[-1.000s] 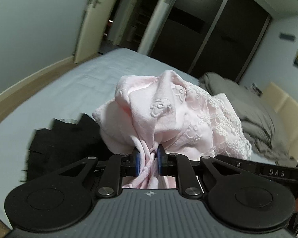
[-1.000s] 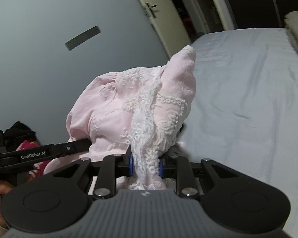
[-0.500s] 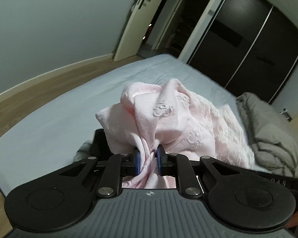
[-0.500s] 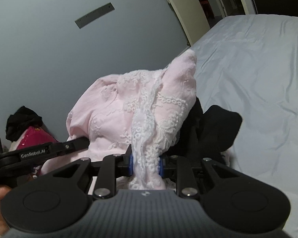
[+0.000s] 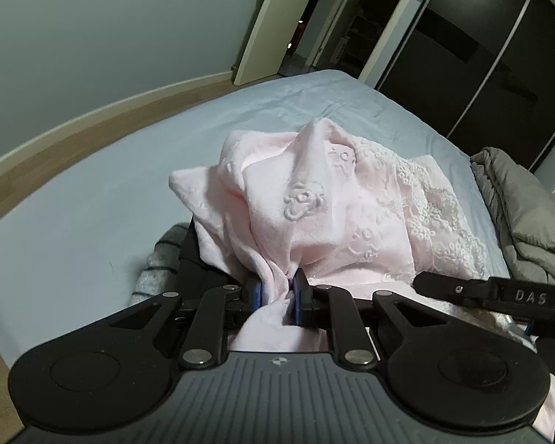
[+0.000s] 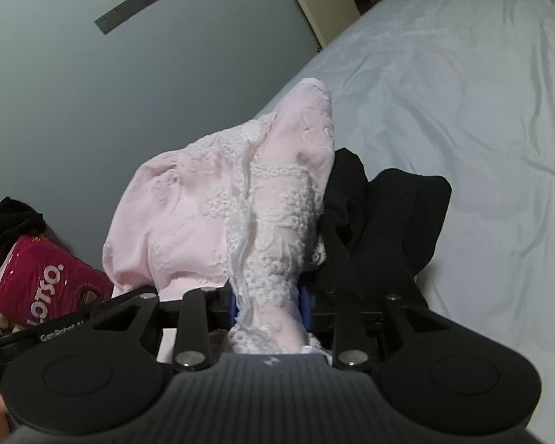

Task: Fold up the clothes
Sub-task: 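Lift the folded pink garment with both grippers and carry it toward the clothes pile, then lower the garment onto the dark clothes pile and open both grippers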

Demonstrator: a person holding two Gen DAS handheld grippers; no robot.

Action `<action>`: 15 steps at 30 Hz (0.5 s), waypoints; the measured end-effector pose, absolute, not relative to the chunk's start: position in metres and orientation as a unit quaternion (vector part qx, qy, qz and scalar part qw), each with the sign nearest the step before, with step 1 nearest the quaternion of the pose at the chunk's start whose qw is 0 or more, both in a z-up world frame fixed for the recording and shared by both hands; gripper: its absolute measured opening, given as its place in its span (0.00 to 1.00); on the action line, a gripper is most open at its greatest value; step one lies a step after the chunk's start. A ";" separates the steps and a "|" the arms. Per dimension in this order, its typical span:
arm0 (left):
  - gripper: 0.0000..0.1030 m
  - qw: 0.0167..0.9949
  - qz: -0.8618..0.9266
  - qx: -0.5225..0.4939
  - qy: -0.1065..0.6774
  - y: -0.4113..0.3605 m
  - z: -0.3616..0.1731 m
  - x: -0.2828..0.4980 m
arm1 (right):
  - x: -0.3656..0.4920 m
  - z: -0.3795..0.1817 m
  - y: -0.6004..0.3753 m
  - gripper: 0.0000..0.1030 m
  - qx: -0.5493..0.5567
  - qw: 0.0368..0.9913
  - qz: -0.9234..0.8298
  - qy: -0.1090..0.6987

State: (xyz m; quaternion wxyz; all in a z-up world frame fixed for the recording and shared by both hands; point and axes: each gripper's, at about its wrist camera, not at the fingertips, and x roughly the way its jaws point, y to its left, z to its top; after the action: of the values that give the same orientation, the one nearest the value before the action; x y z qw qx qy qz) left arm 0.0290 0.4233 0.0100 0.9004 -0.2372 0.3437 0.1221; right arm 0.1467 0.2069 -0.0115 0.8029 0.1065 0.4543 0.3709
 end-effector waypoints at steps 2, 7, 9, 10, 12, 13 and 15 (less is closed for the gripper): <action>0.13 0.899 0.125 -0.237 0.347 0.423 0.011 0.030 | 0.146 -0.013 0.207 0.32 0.103 0.804 0.374 0.452; 0.14 0.898 0.132 -0.227 0.354 0.421 0.014 0.032 | 0.145 -0.011 0.202 0.33 0.117 0.798 0.371 0.460; 0.15 0.898 0.135 -0.223 0.354 0.421 0.012 0.031 | 0.144 -0.007 0.202 0.36 0.115 0.798 0.370 0.461; 0.15 0.898 0.137 -0.224 0.352 0.420 0.013 0.030 | 0.143 -0.005 0.203 0.39 0.109 0.799 0.372 0.460; 0.20 0.898 0.141 -0.228 0.349 0.420 0.016 0.026 | 0.146 -0.003 0.205 0.46 0.098 0.802 0.374 0.455; 0.22 0.898 0.143 -0.229 0.347 0.420 0.016 0.024 | 0.143 0.002 0.204 0.51 0.092 0.807 0.373 0.450; 0.29 0.900 0.147 -0.228 0.341 0.421 0.019 0.019 | 0.141 0.009 0.198 0.58 0.092 0.813 0.368 0.442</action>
State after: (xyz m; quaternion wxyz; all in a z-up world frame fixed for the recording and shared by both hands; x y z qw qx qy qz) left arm 0.0194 0.4207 0.0194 0.9002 -0.2279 0.3409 0.1465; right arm 0.1407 0.1981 0.0090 0.8129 0.0920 0.4418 0.3683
